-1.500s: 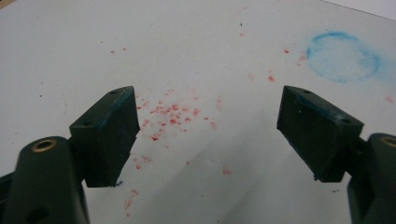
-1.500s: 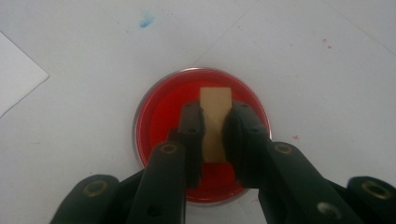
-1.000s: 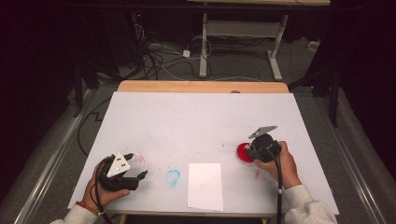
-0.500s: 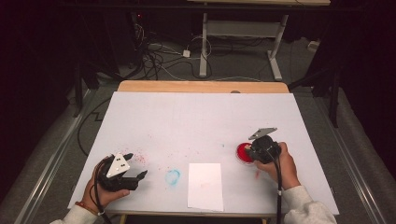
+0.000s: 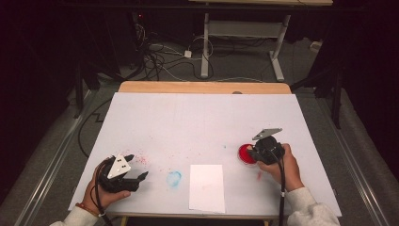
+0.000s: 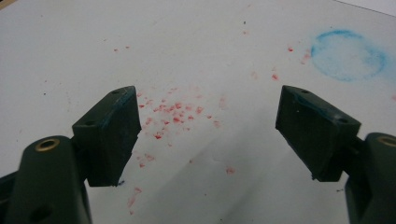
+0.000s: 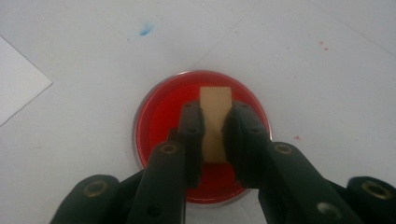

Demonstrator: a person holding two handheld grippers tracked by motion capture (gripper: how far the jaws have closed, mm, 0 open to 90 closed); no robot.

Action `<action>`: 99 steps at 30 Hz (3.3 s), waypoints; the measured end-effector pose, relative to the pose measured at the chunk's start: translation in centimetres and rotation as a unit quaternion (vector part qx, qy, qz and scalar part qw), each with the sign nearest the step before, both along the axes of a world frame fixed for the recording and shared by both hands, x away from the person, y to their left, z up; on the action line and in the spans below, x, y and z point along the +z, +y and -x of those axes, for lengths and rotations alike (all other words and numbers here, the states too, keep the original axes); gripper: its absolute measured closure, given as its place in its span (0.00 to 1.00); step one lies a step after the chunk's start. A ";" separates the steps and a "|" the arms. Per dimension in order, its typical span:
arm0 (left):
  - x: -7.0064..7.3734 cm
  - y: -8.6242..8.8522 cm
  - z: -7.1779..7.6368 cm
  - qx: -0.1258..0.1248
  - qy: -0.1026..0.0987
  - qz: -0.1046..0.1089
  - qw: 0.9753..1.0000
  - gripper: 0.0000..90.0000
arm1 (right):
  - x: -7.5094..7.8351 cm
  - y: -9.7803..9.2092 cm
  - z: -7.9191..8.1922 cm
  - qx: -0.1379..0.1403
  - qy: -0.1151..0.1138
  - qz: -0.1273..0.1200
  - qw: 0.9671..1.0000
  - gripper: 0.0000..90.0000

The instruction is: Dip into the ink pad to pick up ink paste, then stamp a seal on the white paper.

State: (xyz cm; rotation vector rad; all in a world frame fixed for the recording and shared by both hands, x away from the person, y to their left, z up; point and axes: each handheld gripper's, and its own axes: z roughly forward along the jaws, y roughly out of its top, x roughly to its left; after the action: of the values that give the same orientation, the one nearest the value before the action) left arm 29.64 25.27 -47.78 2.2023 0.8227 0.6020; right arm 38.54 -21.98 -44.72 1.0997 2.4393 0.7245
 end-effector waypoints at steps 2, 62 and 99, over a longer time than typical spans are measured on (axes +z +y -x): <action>0.0 0.1 0.0 0.000 0.000 0.001 1.000 0.23 | 0.3 -0.2 0.1 -0.003 -0.004 -0.004 1.000 0.85; -0.2 -0.3 0.2 -0.007 0.008 -0.013 1.000 0.24 | 8.6 3.0 6.1 0.092 -0.129 -0.089 0.983 0.85; -0.1 -0.2 0.3 -0.009 0.006 -0.014 1.000 0.24 | 2.5 11.0 7.6 0.208 -0.048 -0.022 0.977 0.85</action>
State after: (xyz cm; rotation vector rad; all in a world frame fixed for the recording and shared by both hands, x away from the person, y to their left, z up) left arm 29.35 25.02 -47.92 2.2391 0.8036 0.5961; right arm 30.93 -10.93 -42.25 0.5503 2.6065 0.9337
